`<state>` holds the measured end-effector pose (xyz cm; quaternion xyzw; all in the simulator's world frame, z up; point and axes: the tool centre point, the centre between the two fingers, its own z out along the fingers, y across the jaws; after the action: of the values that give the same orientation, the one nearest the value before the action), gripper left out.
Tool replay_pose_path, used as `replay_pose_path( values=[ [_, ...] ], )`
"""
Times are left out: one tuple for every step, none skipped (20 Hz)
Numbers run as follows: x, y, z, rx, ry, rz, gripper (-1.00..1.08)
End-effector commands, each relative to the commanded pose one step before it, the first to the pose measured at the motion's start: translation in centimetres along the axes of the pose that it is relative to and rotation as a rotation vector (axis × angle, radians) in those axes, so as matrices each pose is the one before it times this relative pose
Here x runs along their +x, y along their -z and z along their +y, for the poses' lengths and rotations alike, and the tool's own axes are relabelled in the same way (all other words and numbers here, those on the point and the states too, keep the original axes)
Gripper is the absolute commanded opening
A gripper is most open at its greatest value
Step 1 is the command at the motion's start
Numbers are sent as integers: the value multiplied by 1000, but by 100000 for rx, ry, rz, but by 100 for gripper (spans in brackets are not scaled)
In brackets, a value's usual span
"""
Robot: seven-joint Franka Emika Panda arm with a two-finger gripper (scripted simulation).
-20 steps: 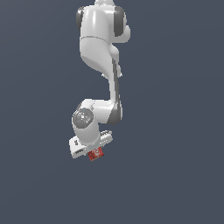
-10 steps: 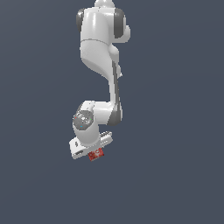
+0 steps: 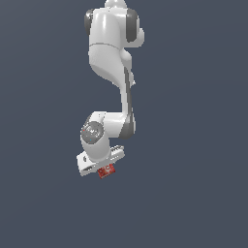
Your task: Pick up the object and move it to a goal position.
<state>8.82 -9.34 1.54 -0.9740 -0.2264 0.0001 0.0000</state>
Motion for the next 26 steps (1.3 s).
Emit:
replay_pose_path(
  values=[
    [-162, 31, -95, -12, -1, 14, -100],
    [-111, 13, -66, 0, 0, 0, -100],
    [-132, 16, -79, 0, 0, 0, -100],
    [-153, 18, -92, 0, 0, 0, -100],
    [-175, 21, -105, 0, 0, 0, -100],
    [-198, 24, -118, 0, 0, 0, -100],
    [-221, 27, -132, 0, 0, 0, -100],
    [-245, 30, -147, 0, 0, 0, -100],
    [-270, 33, -162, 0, 0, 0, -100],
    [-296, 36, -177, 0, 0, 0, -100],
    [-323, 39, -193, 0, 0, 0, -100],
    [-350, 42, -209, 0, 0, 0, -100],
    [-379, 46, -227, 0, 0, 0, -100],
    [-409, 49, -244, 0, 0, 0, -100],
    [-440, 53, -263, 0, 0, 0, -100],
    [-465, 56, -278, 0, 0, 0, -100],
    [-474, 57, -283, 0, 0, 0, -100],
    [-483, 58, -288, 0, 0, 0, -100],
    [-491, 59, -293, 0, 0, 0, -100],
    [-499, 60, -298, 0, 0, 0, -100],
    [-507, 61, -302, 0, 0, 0, -100],
    [-515, 62, -307, 0, 0, 0, -100],
    [-522, 63, -311, 0, 0, 0, -100],
    [-530, 64, -316, 0, 0, 0, -100],
    [-538, 65, -320, 0, 0, 0, -100],
    [-545, 66, -324, 0, 0, 0, -100]
  ],
)
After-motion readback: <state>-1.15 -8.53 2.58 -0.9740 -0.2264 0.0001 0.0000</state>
